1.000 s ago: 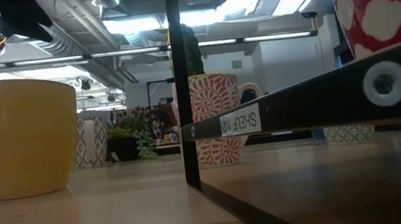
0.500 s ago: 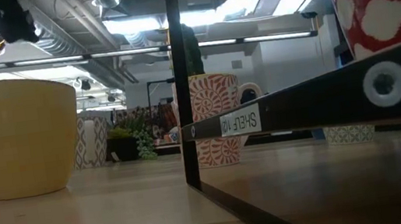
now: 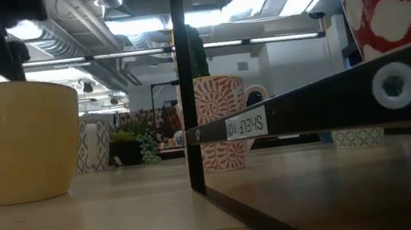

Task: Place coffee mugs
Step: Put the yellow mug on the shelf

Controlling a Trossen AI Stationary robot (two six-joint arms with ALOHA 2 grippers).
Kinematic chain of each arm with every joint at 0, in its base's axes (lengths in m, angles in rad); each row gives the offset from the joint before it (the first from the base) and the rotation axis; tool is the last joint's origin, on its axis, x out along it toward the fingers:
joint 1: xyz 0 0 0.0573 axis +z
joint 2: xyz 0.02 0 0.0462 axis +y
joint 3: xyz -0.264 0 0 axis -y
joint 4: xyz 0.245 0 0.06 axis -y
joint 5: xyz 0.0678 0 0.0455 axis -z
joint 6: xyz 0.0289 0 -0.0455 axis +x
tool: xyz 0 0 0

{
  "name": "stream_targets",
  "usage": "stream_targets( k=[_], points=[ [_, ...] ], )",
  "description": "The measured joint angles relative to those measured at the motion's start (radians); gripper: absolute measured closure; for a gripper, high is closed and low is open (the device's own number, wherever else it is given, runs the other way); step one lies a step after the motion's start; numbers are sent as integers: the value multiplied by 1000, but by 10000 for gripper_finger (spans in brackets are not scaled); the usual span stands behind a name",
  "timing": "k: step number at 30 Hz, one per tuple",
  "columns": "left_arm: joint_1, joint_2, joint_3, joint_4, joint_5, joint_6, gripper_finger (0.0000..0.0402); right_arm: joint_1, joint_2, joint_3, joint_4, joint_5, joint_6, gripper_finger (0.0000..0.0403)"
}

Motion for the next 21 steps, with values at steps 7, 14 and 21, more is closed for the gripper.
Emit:
stream_targets(
  k=[7, 14, 21],
  points=[
    [-196, 46, -51, 10, -21, -132, 154, 0, -1, 0, 1, 6, 3, 242],
    [-356, 122, -140, 159, -130, -239, 154, 0, -1, 0, 5, 13, 3, 242],
    [-379, 209, -211, 274, -202, -268, 154, 0, -1, 0, 5, 13, 3, 242]
  ],
)
